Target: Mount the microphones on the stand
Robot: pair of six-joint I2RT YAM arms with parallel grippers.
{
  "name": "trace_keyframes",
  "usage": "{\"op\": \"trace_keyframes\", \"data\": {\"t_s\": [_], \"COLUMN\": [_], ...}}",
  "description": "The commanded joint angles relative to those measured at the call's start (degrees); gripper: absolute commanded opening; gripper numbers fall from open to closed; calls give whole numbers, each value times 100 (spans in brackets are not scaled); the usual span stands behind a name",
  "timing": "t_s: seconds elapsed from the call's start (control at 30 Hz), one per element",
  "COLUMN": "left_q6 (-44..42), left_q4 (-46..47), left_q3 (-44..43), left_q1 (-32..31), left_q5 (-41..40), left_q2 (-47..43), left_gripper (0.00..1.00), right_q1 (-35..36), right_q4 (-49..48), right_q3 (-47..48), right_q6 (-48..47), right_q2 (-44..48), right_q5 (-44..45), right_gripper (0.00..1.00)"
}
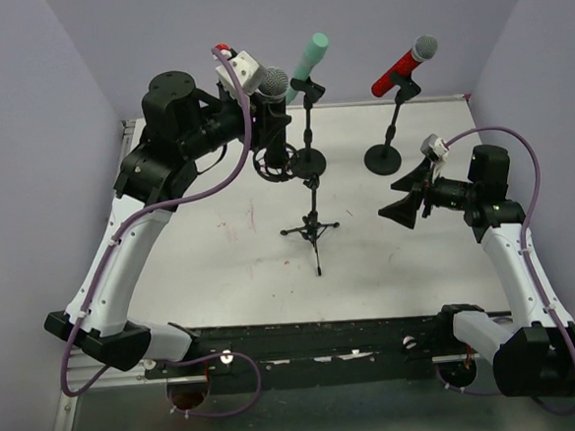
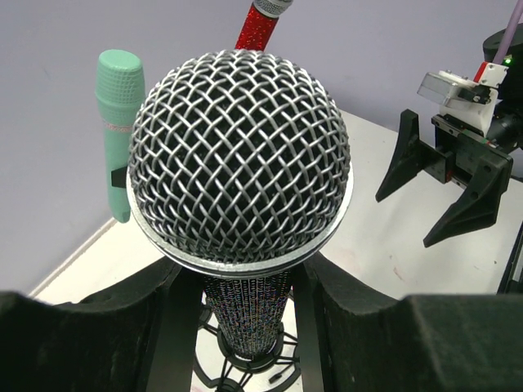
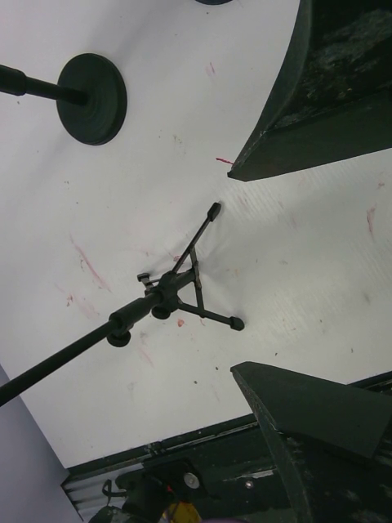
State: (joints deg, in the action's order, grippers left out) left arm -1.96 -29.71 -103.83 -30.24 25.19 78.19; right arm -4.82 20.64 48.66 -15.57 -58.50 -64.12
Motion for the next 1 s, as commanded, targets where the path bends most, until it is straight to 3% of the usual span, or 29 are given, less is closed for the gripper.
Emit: {"op": "trace_keyframes", "data": {"t_s": [0.0, 0.2, 0.6, 0.83, 0.97], "left_q6": [82, -270, 564, 371, 739], "left_q4": [-886, -940, -1379, -1213, -1045], "left_q3": [-76, 135, -445, -7, 241], "left_q1": [0, 0, 194, 194, 203], "left_q5": [330, -84, 1365, 637, 619], "left_q2": [231, 196, 504, 293, 266], "left_gripper": [0, 0, 0, 0, 0], "right_q1": [16, 16, 7, 16, 25], "right_q4": [19, 19, 62, 98, 98], "right_q3": [38, 29, 38, 64, 47], "right_q6": [-113, -121, -165, -183, -183], "right_q2": [40, 40, 32, 23, 32], "right_q5": [49, 22, 13, -13, -13], "right_gripper": [100, 100, 100, 100, 99]}}
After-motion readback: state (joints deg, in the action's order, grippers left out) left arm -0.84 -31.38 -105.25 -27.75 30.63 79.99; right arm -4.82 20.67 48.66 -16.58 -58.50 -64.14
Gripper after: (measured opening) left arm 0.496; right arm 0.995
